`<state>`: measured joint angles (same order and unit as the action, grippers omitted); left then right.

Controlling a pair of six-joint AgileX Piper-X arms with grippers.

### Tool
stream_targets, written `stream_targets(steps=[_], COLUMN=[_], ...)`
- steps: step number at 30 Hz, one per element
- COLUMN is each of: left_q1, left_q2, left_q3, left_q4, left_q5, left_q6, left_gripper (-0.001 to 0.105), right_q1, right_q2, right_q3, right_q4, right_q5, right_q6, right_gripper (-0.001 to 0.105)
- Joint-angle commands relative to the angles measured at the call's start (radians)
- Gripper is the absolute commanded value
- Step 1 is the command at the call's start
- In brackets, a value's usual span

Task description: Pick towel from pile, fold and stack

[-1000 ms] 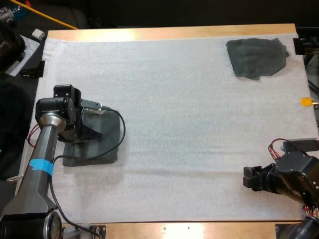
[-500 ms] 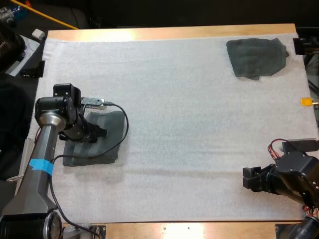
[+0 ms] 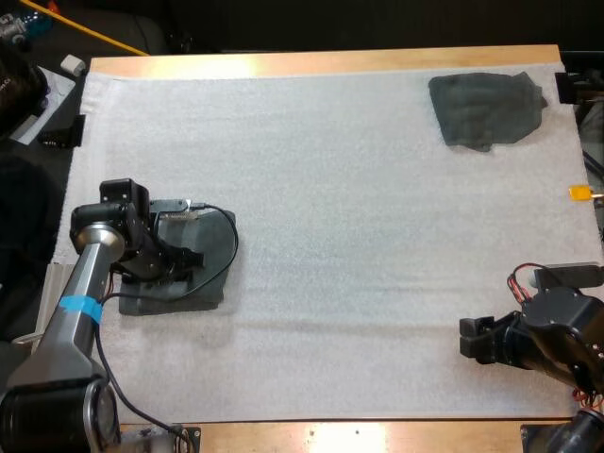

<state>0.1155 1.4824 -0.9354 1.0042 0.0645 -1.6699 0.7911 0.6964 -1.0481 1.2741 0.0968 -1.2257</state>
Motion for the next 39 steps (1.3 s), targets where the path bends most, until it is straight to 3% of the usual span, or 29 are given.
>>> stream_targets(steps=[1,16,25,39], left_q1=[0.002,-0.001,0.000,-0.020], left_q2=[0.033,0.084,-0.003,0.056], left_q3=[0.010,-0.006,-0.111,-0.096], left_q4=[-0.015,0.001,0.001,-0.175], left_q5=[0.013,0.081,0.091,0.057], left_q6=[-0.014,-0.021,-0.028,-0.070], left_gripper=[0.060,0.059,0.059,0.060], right_q1=[0.001,-0.001,0.000,0.000], right_q2=[-0.006,-0.003,-0.003,-0.003], right_q3=[-0.006,-0.004,-0.004,-0.006], right_q4=[0.007,0.006,0.004,0.001], right_q5=[0.000,0.002,0.002,0.001], right_q6=[0.002,0.006,0.006,0.003], right_gripper=[0.066,0.066,0.066,0.066])
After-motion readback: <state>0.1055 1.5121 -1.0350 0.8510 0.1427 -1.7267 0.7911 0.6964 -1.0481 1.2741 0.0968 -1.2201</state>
